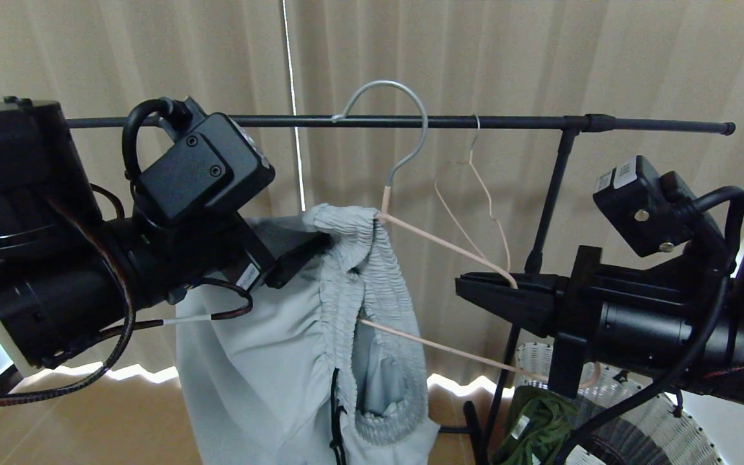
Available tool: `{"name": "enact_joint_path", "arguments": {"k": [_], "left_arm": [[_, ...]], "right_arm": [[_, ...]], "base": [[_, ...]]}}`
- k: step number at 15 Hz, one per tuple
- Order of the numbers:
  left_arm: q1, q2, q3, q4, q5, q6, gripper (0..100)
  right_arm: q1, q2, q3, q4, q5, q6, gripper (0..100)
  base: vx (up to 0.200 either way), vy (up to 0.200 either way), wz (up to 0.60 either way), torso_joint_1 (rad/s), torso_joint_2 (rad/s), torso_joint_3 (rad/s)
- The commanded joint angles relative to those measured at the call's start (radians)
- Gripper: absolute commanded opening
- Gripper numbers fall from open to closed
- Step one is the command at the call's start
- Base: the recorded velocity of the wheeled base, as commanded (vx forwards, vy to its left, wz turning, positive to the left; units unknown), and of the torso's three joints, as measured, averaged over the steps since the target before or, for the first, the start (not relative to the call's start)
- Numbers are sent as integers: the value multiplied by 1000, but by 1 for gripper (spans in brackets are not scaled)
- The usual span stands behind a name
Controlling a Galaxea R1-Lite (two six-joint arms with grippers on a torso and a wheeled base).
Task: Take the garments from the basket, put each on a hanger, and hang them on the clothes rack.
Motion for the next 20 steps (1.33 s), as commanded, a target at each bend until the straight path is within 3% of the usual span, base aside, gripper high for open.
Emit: {"name": "enact_joint_path", "arguments": {"k": [1, 12, 13, 17, 20], "left_arm": [[0, -2, 8, 0, 2, -1, 0], [6, -44, 86, -36, 13, -9, 0], [6, -45, 86, -36, 16, -24, 0], [6, -45, 104, -34, 74, -83, 0], [38, -35, 110, -31, 206, -163, 0]], "right_arm": [[3, -3, 0, -2, 2, 0, 0], [-14, -22, 3, 0, -2, -1, 0], [-14, -21, 2, 0, -4, -3, 100], [-52, -39, 9, -3, -7, -3, 100], [-117, -75, 23, -2, -7, -39, 100]], "base": [[0, 0, 0, 0, 0, 0], [0, 0, 0, 0, 0, 0], [0, 0, 0, 0, 0, 0], [0, 0, 0, 0, 0, 0], [0, 0, 0, 0, 0, 0]]}}
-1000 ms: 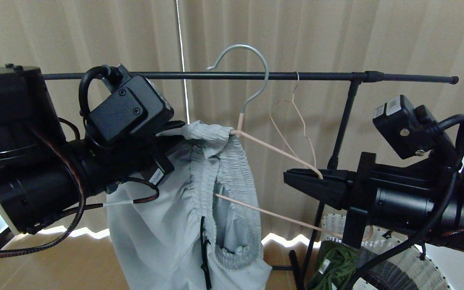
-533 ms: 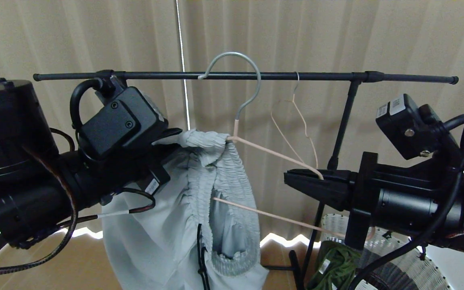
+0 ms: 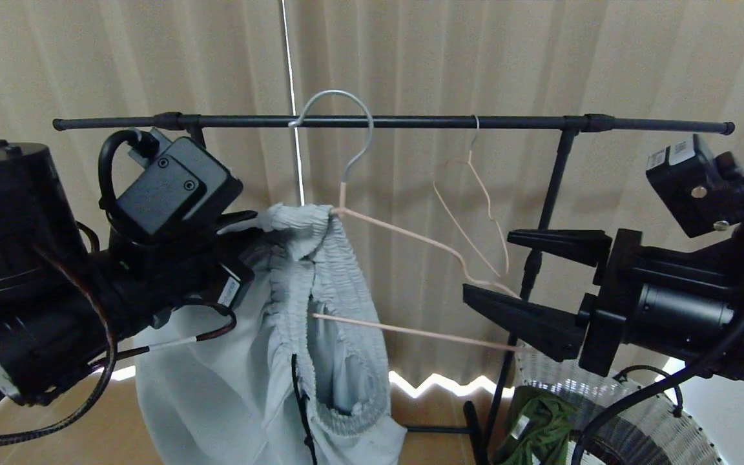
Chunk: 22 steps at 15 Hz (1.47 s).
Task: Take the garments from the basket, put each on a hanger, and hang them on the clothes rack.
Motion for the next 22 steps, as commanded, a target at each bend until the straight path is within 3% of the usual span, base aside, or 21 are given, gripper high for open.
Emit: {"name": "enact_joint_path", "arguments": {"k": [1, 3, 6, 9, 12, 15, 18, 19, 22], "left_arm": [[43, 10, 2, 1, 60, -26, 0], [100, 27, 8, 1, 120, -35, 0], [166, 38, 34, 1, 219, -41, 0], [182, 64, 17, 1, 247, -135, 0], [129, 113, -76, 3, 251, -302, 0], [51, 127, -151, 1, 251, -420, 0], [-13, 126, -187, 0, 250, -460, 0], [-41, 129, -210, 0, 248, -463, 0], [-61, 133, -217, -4, 248, -463, 0]], "right_arm": [[-60, -20, 7, 0, 0, -50, 100], [-111, -17, 20, 2, 1, -105, 100], [-117, -14, 55, 0, 0, -113, 100], [-112, -6, 69, 2, 1, -131, 100], [-79, 48, 93, -1, 11, -105, 100], [23, 77, 90, -24, 9, 5, 100], [70, 135, 90, -139, 6, 16, 100], [90, 192, 89, -234, 3, 15, 100], [96, 266, 73, -296, -31, 13, 100]], "base": [[0, 0, 0, 0, 0, 0], [0, 0, 0, 0, 0, 0], [0, 0, 0, 0, 0, 0], [0, 0, 0, 0, 0, 0], [0, 0, 0, 0, 0, 0], [0, 0, 0, 0, 0, 0], [0, 0, 0, 0, 0, 0], [0, 0, 0, 0, 0, 0], [0, 0, 0, 0, 0, 0]]}}
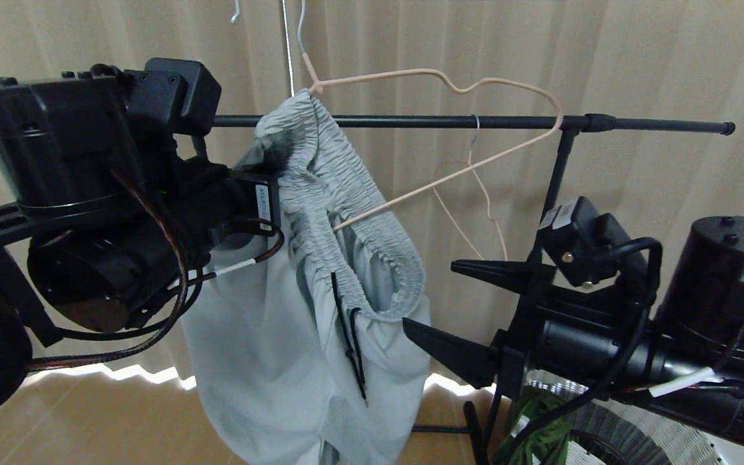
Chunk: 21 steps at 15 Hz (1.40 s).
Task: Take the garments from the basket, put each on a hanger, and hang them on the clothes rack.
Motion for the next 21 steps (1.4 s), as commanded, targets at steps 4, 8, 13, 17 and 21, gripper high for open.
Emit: {"name": "enact_joint_path", "arguments": {"k": [4, 8, 13, 17, 21], "left_arm": [[-37, -7, 3, -3, 1, -1, 0], [-35, -21, 13, -2, 3, -1, 0], [-46, -70, 43, -3, -8, -1, 0], [-38, -91, 40, -2, -8, 8, 0], [-24, -93, 51, -2, -10, 45, 0]], "right_arm": [[3, 137, -30, -45, -62, -1, 100], [-10, 155, -19, -63, -85, -1, 0], [-34, 186, -18, -60, -86, -2, 0], [-82, 175, -7, -48, -106, -8, 0], [-143, 155, 4, -17, -131, -88, 0]], "base": [[0, 0, 0, 0, 0, 0], [0, 0, 0, 0, 0, 0], [0, 0, 0, 0, 0, 0], [0, 0, 0, 0, 0, 0], [0, 0, 0, 0, 0, 0]]}}
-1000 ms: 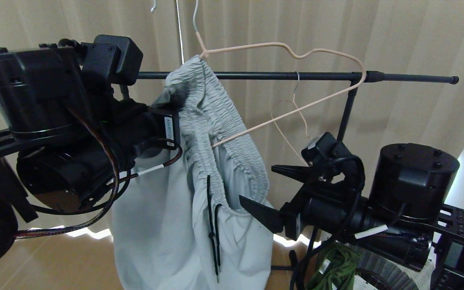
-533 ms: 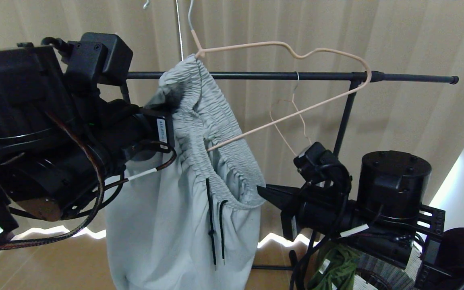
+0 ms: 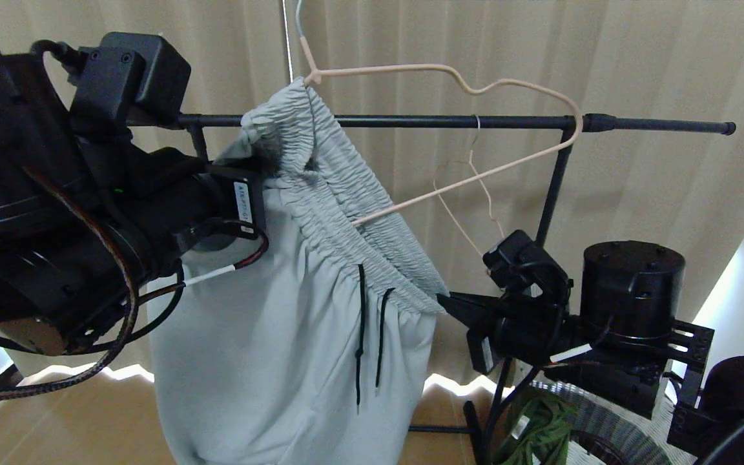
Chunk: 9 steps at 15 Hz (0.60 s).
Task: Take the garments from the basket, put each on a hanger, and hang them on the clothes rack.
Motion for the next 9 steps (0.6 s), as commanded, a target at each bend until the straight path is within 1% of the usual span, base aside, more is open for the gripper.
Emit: {"name": "enact_joint_path", "arguments": {"k": [1, 3, 5, 6, 7, 8, 9], "left_arm": [[24, -6, 21, -1, 1, 30, 0], [42, -17, 48, -3, 1, 76, 0], [44, -29, 72, -1, 1, 100, 0], [44, -31, 84, -1, 1, 108, 0], [45, -37, 121, -1, 3, 142, 0], [51, -37, 137, -1, 3, 159, 0], [87, -40, 166, -3, 4, 217, 0]], "right_arm": [[-47, -28, 5, 12, -3, -34, 0], [-103, -56, 6, 19, -1, -68, 0], [-165, -76, 5, 23, -1, -82, 0], [-175, -79, 2, 23, -1, -82, 0], [-203, -90, -1, 23, -1, -83, 0], [-214, -96, -3, 23, -1, -83, 0], [-234, -108, -3, 24, -1, -83, 0]], "base": [[0, 0, 0, 0, 0, 0], [0, 0, 0, 0, 0, 0], [0, 0, 0, 0, 0, 0], [0, 0, 0, 0, 0, 0], [0, 0, 0, 0, 0, 0], [0, 0, 0, 0, 0, 0], [0, 0, 0, 0, 0, 0]]}}
